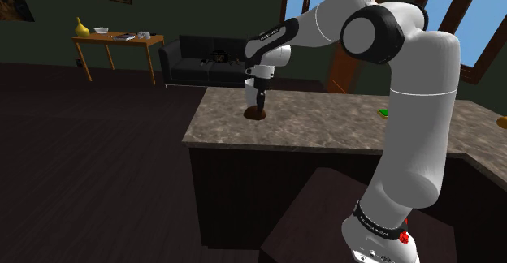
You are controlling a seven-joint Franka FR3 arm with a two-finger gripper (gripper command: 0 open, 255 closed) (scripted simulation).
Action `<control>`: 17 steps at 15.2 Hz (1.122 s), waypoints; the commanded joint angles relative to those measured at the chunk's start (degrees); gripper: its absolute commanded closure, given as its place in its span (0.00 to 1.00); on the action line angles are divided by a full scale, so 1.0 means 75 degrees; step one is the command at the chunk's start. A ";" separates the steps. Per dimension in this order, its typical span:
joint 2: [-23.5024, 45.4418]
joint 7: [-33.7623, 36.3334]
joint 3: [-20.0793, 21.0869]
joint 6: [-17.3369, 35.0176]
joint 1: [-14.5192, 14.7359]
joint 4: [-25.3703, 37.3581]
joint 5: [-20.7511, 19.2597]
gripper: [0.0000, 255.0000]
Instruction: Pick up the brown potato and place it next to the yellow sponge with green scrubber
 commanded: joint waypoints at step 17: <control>-0.0563 0.0434 -0.0090 -0.1608 0.0012 0.1133 -0.0329 1.00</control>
